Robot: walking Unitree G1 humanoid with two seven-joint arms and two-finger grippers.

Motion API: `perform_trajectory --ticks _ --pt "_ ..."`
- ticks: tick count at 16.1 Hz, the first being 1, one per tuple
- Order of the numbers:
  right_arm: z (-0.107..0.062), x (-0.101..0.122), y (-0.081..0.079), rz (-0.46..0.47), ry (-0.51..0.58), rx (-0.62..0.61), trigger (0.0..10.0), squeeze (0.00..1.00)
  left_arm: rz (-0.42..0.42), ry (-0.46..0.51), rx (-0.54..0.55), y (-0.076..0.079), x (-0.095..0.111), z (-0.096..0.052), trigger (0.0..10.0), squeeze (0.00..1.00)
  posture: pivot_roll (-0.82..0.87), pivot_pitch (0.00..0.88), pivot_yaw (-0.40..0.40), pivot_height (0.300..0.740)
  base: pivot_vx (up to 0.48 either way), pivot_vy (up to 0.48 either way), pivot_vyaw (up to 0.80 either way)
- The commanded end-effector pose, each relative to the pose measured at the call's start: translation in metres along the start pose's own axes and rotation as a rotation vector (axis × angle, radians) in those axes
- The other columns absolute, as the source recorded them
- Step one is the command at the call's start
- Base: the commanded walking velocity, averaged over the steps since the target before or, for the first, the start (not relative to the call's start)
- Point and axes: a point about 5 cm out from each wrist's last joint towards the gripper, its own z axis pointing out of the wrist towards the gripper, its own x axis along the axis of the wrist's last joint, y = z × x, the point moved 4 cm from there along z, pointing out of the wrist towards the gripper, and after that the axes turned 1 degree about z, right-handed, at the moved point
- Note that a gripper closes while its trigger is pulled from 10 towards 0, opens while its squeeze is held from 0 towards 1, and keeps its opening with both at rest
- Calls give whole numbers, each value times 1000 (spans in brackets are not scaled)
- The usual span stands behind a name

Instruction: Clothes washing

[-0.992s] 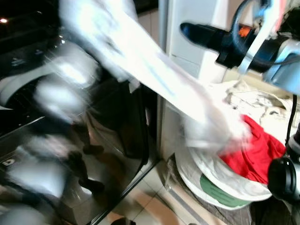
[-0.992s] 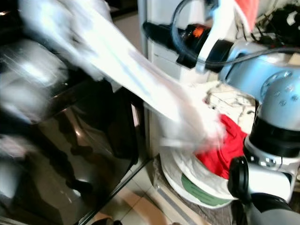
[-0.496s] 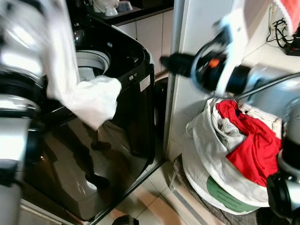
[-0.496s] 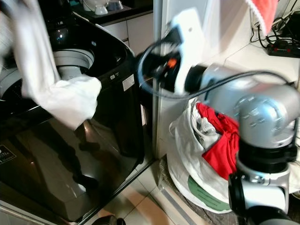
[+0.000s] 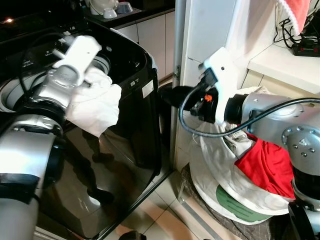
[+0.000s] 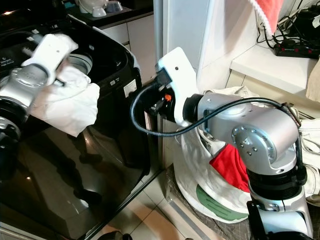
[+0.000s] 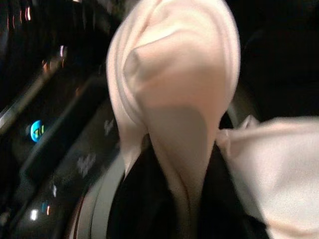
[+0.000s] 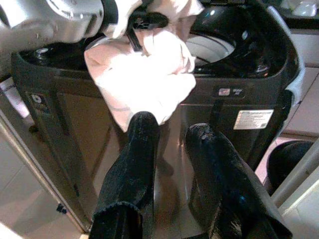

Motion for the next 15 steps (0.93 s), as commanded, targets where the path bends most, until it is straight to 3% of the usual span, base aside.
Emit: perform_trajectory --ticks 1,8,15 --pt "0 -1 -7 -29 -15 25 10000 0 -17 -54 -11 -11 -6 -2 10000 1000 -90 0 87 740 0 0 0" --pt "7 -3 4 -16 -24 -16 10000 0 -70 -54 -31 -32 6 -6 10000 1000 -68 0 69 740 0 0 0" --pt "7 0 14 -8 -11 -68 10000 0 -60 -45 -3 -40 9 -7 10000 1000 -71 0 74 740 0 0 0"
